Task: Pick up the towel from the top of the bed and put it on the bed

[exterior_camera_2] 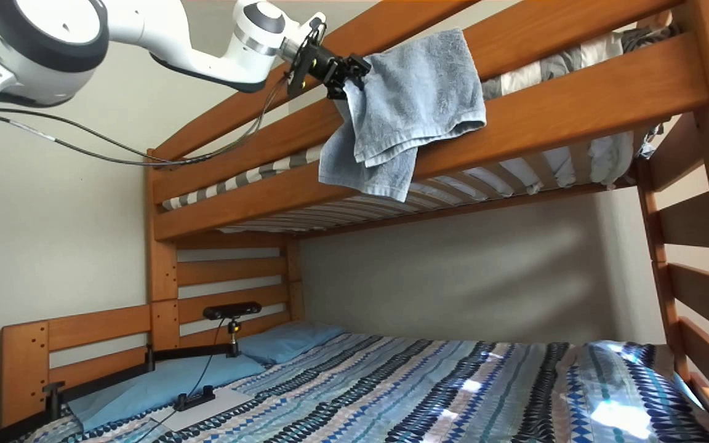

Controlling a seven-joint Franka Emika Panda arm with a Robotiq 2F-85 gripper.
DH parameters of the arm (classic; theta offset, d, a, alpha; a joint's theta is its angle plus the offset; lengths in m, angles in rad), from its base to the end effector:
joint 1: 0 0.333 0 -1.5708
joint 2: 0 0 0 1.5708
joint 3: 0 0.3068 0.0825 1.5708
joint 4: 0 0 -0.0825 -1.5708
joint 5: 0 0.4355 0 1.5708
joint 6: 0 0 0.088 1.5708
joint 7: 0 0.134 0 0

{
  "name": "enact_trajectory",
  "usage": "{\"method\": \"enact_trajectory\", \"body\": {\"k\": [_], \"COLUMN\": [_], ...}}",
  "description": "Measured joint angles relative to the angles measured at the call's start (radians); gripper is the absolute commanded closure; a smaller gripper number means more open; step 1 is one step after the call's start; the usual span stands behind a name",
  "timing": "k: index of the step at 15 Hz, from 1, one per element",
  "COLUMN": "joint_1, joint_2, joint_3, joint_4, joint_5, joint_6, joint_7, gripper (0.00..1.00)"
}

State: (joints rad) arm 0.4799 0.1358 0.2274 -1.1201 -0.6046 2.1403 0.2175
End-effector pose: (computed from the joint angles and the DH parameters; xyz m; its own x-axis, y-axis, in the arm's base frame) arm 0.5411 0.3917 0.8342 0.3989 0.4679 0.7886 0.3300 -0.8756 0.3526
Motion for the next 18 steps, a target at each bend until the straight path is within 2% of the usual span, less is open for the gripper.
{"method": "enact_trajectory", "body": {"k": [5,11,18], "joint_1": [-0.002,-0.021,-0.012], "joint_2": [-0.109,-0.217,-0.248], "joint_3": [-0.034,-0.066,-0.069], "joint_4": [-0.079,-0.226,-0.384], "joint_5": [-0.042,-0.042,-0.041], "joint_6": [-0.087,-0.136,-0.116], "joint_7": [0.130,0.250,0.251], "gripper": [0.97,0.97,0.97]}}
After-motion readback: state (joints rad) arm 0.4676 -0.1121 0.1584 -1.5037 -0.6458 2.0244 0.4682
